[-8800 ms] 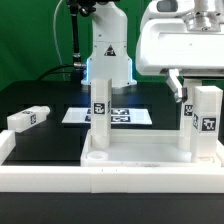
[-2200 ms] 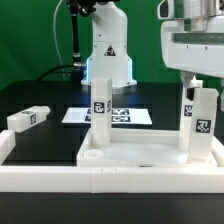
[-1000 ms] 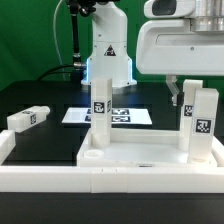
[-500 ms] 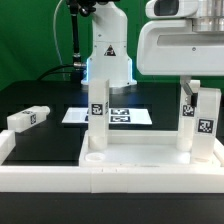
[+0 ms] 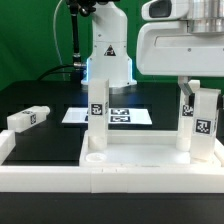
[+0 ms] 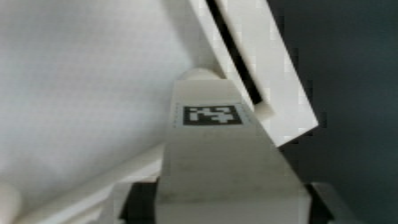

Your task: Assemble desk

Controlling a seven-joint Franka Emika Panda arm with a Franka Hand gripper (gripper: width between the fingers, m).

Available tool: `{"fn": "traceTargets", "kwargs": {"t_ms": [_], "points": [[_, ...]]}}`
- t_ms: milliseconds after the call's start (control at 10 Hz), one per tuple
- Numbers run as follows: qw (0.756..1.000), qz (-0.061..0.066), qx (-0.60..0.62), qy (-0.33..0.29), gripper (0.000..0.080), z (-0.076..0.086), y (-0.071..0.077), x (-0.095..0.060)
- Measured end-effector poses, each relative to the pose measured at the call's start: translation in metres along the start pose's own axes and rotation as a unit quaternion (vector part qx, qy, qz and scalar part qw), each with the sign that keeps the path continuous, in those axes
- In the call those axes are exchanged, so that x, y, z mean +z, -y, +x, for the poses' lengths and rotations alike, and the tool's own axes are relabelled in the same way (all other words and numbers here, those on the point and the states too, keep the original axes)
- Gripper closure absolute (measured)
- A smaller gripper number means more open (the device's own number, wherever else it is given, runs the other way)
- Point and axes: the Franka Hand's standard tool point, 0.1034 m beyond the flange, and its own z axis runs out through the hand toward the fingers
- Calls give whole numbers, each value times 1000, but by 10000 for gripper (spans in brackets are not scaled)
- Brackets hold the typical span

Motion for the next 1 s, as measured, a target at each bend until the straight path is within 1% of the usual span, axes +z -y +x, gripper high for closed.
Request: {"fn": "traceTargets", "kwargs": {"t_ms": [100,200,400,500,700,800,900,1000], "points": [[999,-1,46,-1,511,-1,1,0],[998,-4,61,-5,511,-5,5,0],[990,-3,143,-5,511,-4,4,0],[987,-3,158,-4,511,-4,4,0],[972,-1,237,-3,511,-4,4,1],[956,5,293,-4,511,-4,4,1],[937,13,349,-6,511,-7,3,2],[910,23,413,-5,511,-9,4,2]]}}
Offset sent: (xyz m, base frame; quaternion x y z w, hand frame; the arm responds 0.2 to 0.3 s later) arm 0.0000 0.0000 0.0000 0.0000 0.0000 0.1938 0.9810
